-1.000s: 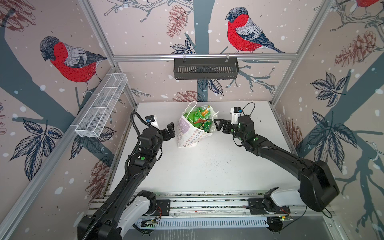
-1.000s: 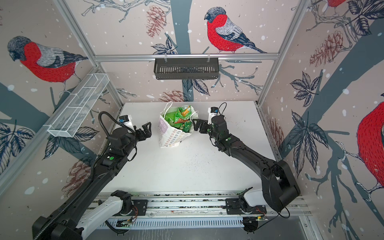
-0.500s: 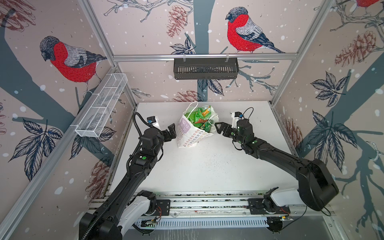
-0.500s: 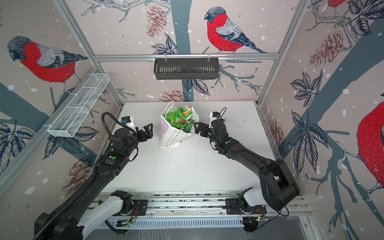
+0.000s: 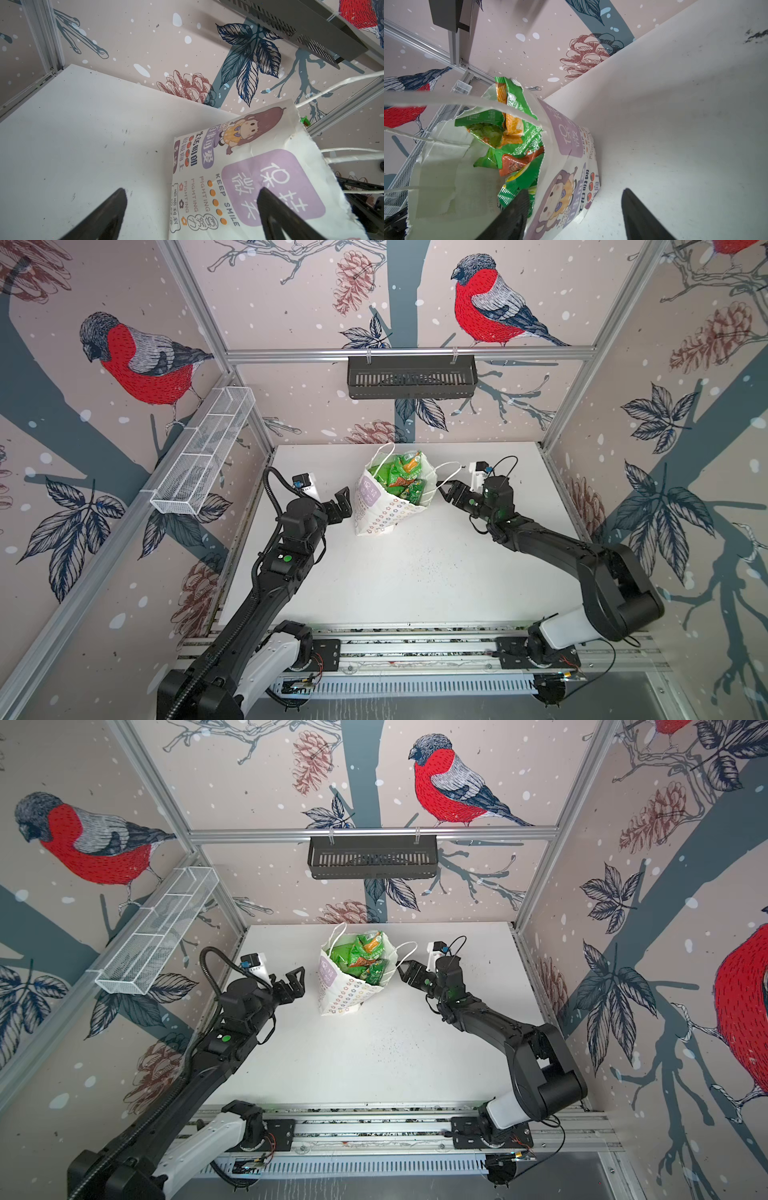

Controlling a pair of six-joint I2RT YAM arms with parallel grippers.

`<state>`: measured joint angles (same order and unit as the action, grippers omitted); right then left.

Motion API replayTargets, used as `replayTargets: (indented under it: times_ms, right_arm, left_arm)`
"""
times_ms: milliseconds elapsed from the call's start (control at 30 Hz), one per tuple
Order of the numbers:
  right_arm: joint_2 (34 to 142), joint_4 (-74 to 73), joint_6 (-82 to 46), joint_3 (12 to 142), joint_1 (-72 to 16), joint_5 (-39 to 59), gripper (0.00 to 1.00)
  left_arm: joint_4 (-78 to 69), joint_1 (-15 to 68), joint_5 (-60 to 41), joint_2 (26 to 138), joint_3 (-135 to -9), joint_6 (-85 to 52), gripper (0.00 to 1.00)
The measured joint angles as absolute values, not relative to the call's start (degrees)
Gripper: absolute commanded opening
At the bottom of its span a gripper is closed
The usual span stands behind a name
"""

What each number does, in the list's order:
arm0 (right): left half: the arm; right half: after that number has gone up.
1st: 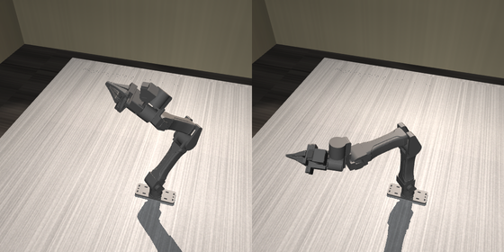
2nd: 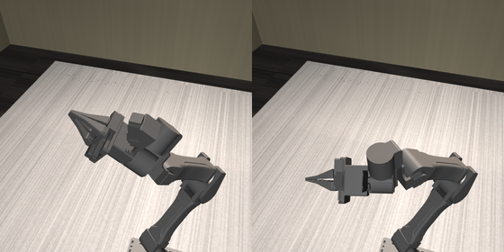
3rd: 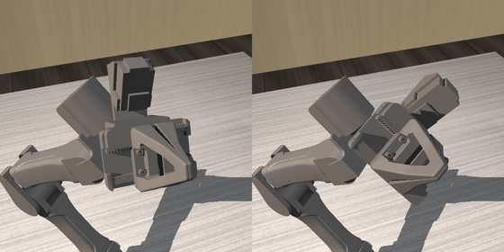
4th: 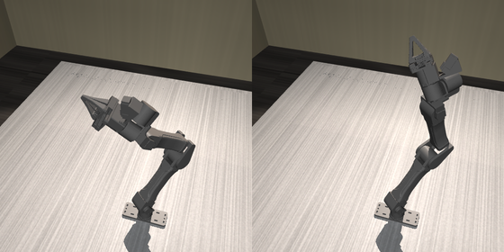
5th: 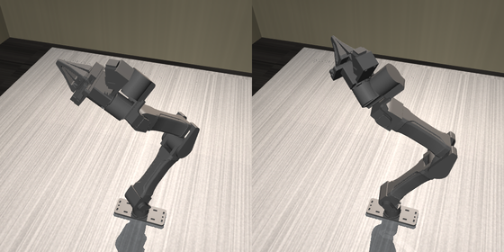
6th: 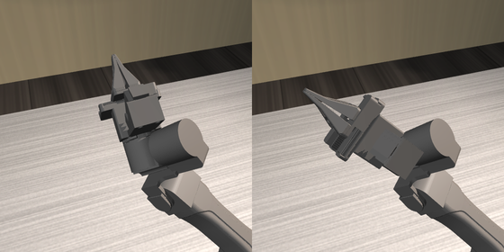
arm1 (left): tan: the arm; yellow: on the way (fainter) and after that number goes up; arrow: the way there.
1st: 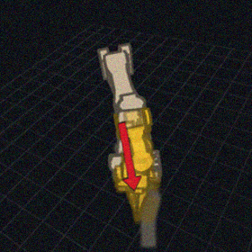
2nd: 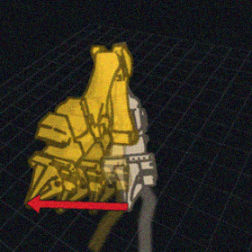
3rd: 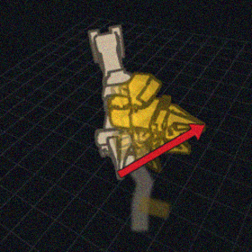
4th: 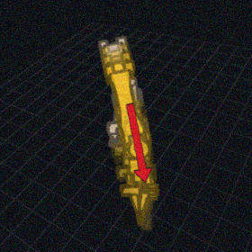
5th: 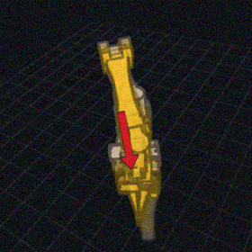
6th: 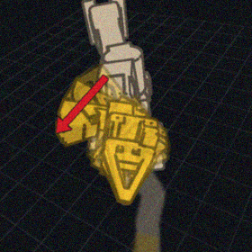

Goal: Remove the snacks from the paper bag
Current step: 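Grasp the bag rim with the right gripper and drag it toward the right gripper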

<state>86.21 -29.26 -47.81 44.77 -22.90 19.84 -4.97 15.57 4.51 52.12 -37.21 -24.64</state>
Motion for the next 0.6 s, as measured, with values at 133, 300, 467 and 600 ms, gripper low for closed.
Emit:
replayTargets:
  times_ms: [133, 300, 467, 600]
  right_arm:
    - [86.80, -30.02, -47.59, 44.93, -22.57, 22.85, 0.72]
    - [87.26, -29.67, -46.30, 45.34, -22.24, 25.36, 0.73]
    - [83.72, -31.79, -46.87, 39.18, -21.69, 25.39, 0.75]
    - [83.66, -34.11, -47.99, 39.44, -21.89, 26.76, 0.76]
  left_arm:
    - [-4.97, 15.57, 4.54, 52.10, -37.10, -25.04, 0.98]
    - [-4.97, 15.57, 4.51, 52.16, -37.08, -25.10, 0.98]
    - [-4.95, 15.57, 4.51, 52.10, -37.08, -25.15, 0.98]
    - [-4.97, 15.57, 4.51, 52.12, -37.08, -25.15, 0.98]
